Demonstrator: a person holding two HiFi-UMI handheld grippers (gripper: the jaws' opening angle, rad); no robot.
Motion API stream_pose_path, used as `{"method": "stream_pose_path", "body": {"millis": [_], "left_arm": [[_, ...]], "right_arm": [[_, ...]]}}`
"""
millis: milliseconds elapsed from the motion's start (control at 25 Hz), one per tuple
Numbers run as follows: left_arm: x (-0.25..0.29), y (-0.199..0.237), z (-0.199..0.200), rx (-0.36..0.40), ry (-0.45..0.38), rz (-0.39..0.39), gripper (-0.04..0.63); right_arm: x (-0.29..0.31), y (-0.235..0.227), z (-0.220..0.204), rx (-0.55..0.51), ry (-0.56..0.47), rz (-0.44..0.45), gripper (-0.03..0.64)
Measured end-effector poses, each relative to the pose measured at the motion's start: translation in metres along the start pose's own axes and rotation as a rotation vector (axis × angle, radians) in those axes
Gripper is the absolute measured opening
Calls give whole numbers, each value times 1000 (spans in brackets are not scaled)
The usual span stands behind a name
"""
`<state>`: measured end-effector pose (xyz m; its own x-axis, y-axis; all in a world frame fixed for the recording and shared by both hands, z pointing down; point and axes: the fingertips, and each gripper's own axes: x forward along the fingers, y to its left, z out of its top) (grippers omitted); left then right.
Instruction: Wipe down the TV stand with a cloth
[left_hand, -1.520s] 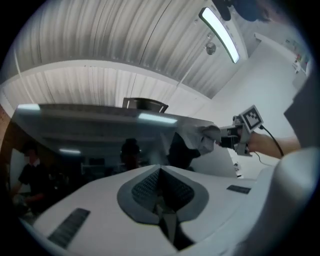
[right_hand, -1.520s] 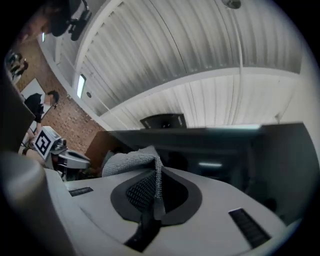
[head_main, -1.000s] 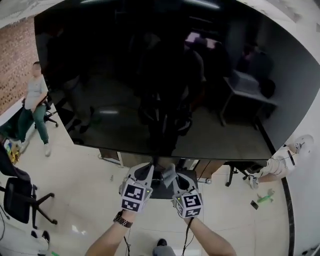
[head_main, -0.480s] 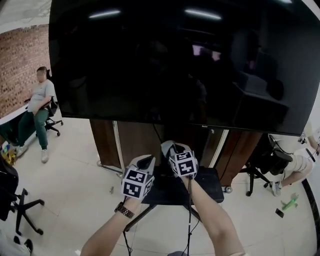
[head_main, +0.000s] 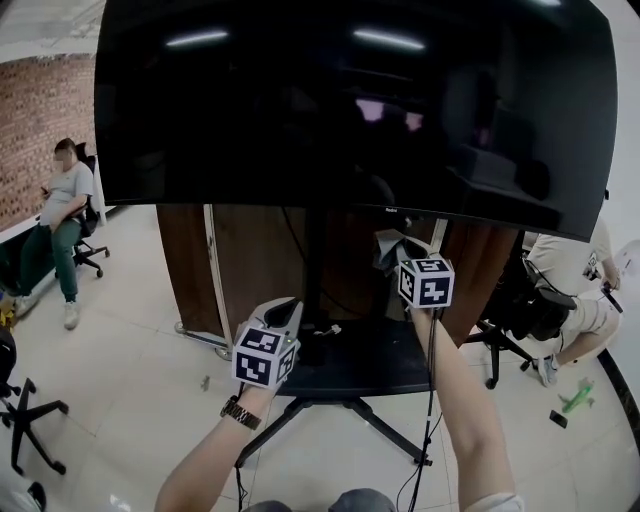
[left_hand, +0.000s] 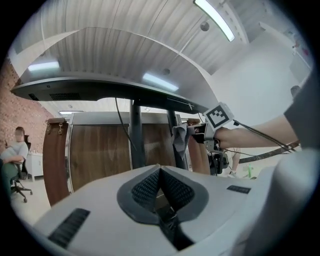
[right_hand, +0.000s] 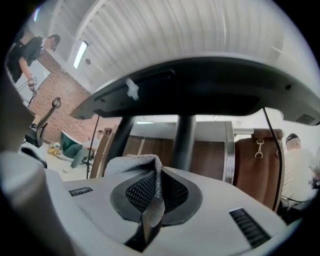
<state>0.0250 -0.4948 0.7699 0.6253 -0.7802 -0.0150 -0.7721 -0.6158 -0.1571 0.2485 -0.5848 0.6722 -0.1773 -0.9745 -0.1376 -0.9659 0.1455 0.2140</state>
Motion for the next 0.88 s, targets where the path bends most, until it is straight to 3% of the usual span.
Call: {"method": "stream_pose_path", "body": {"millis": [160, 240, 320, 400, 480, 560, 640, 760, 840, 880], "left_arm": [[-6, -7, -20, -22, 33, -8, 25], [-12, -15, -33, -22, 49, -20, 26], [-17, -20, -42, -17, 59, -31, 25], [-22, -21, -48, -30, 62, -35, 25], [-23, -24, -52, -49, 65, -41, 25], [-22, -31, -53, -50, 66, -55, 25], [-24, -38, -51, -37, 60, -75, 25], [-33, -37, -52, -27, 58, -80, 26], [-38, -31, -57, -32, 64, -70, 26], [-40, -28, -59, -35, 65, -63, 26]], "right_arm": [[-15, 7, -158, -30, 379, 37, 6], [-44, 13, -204, -6, 445, 49, 6], [-62, 27, -196, 50, 409, 86, 6], [-64, 69, -165, 99, 341, 173, 6], [-59, 126, -144, 97, 310, 272, 6], [-54, 148, -151, 59, 345, 289, 6], [-59, 114, -177, 75, 403, 195, 6], [-101, 7, -209, 126, 455, -50, 6], [-139, -42, -205, 182, 406, -175, 6], [-154, -47, -195, 213, 354, -196, 6]]}}
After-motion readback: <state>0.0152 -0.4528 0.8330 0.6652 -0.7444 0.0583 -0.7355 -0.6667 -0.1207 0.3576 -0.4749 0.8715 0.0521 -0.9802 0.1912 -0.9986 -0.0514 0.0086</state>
